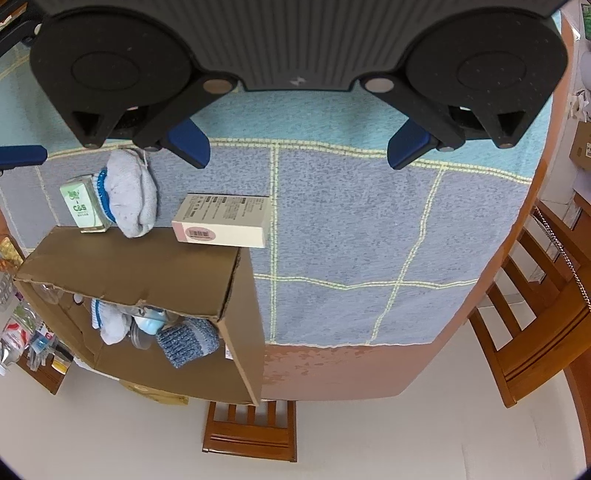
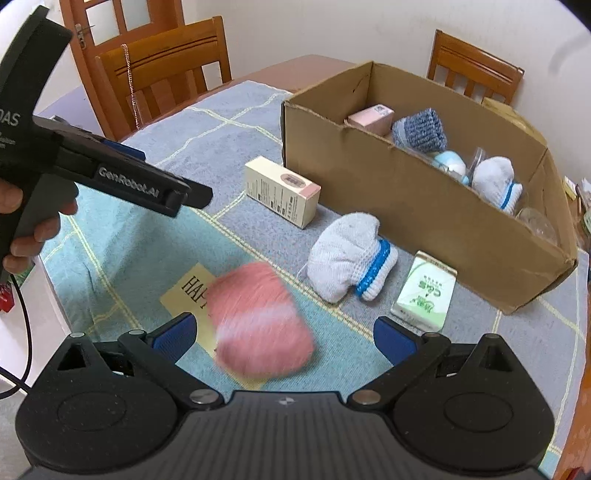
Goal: Organize objects
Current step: 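Lower left tool around the cream box while right tool approaches the pink knit sock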
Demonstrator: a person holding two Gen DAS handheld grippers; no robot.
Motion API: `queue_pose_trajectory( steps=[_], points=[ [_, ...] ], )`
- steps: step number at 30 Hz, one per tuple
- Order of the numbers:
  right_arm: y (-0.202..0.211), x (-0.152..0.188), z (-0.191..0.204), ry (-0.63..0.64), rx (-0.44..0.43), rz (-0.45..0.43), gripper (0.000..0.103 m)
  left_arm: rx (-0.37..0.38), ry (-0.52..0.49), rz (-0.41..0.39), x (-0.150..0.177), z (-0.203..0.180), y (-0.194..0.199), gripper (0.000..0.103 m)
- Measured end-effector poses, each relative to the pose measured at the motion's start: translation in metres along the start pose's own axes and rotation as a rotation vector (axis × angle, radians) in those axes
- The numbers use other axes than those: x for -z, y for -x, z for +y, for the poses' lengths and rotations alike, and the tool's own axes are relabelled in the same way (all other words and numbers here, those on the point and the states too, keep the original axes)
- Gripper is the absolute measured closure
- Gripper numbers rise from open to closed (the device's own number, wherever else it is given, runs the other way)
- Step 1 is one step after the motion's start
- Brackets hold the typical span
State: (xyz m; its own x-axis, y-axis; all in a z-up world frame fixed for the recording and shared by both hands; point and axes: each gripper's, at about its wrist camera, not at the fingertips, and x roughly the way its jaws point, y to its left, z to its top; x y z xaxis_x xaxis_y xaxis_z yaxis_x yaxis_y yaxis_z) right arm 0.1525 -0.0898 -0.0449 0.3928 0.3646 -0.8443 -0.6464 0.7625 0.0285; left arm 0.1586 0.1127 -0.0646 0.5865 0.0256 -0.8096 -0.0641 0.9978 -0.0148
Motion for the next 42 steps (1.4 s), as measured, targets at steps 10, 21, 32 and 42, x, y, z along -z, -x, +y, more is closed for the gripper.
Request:
queue_pose_trajectory(
  steps=[10, 21, 32, 42],
  points=[
    [-0.029, 0.002, 0.016, 0.028, -0.003, 0.043, 0.000, 0.005, -0.010, 0.022, 0.001, 0.008, -0.007, 0.001],
    [-0.058, 0.013, 0.003, -0.018, 0.026, 0.087, 0.000, 0.061, -0.071, 0.036, -0.008, -0.003, -0.019, 0.001],
    [-0.046, 0.032, -0.018, -0.039, 0.057, 0.100, 0.000, 0.165, -0.092, 0.019, -0.016, -0.029, -0.041, 0.001],
    [-0.042, 0.040, -0.015, -0.064, 0.072, 0.063, 0.000, 0.109, -0.103, -0.067, -0.019, -0.048, -0.068, 0.001]
  ],
)
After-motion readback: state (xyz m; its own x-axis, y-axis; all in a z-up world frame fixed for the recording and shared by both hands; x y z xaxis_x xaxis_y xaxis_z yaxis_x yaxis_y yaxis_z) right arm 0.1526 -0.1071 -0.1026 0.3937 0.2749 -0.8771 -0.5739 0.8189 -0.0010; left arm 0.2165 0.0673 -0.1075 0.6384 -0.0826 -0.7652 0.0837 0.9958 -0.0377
